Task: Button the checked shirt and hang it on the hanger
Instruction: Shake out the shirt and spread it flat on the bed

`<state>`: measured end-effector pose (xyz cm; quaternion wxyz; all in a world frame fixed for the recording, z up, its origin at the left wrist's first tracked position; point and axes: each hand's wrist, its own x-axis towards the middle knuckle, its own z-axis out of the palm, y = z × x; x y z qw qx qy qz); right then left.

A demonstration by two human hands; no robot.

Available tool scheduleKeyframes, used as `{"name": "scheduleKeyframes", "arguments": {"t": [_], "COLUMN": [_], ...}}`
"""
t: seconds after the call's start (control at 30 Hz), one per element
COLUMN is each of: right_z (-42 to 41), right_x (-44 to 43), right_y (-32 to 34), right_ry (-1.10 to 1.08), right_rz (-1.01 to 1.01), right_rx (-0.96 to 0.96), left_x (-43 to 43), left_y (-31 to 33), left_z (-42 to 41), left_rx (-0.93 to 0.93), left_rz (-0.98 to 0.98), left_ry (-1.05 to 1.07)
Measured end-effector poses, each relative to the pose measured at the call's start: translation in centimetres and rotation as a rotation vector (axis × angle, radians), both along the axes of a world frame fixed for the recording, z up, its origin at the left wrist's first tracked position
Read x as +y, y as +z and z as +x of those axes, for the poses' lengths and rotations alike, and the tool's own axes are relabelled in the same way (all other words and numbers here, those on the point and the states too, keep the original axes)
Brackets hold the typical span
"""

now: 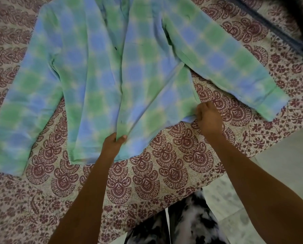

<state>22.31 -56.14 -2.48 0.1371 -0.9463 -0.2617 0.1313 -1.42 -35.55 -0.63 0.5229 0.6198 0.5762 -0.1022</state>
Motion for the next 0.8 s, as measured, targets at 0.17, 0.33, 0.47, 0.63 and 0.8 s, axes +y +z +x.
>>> {"name": "scheduleKeyframes", "arguments": {"t": [0.17, 0.33, 0.47, 0.63, 0.8], "right_z": [0.2, 0.3, -0.3, -1.2, -0.7], "right_x": [1.3, 2.6, 0.9, -0.2, 1.8], "right_y": [-0.5, -0.2, 0.4, 0.2, -1.1], "right_ry": [0.063, -0.114, -0.57, -0.822, -0.908], "right_rz": [-0.109, 0.003, 0.267, 0.342, 0.313], "right_rx": [0.007, 0.011, -0.099, 0.137, 0.378], "left_x": [0.0, 0.5, -0.2, -1.4, -1.5], "left_y": [-0.4, -0.6, 0.2, -1.6, -1.8], "left_z": [0.2, 0.4, 1.0, 1.3, 1.1], "left_rx": [0.015, 0.02, -0.099, 0.091, 0.213], "left_rz": [-0.013, -0.026, -0.25, 0.059, 0.177], "left_ry": [-0.039, -0.056, -0.151, -0.359, -0.285]}}
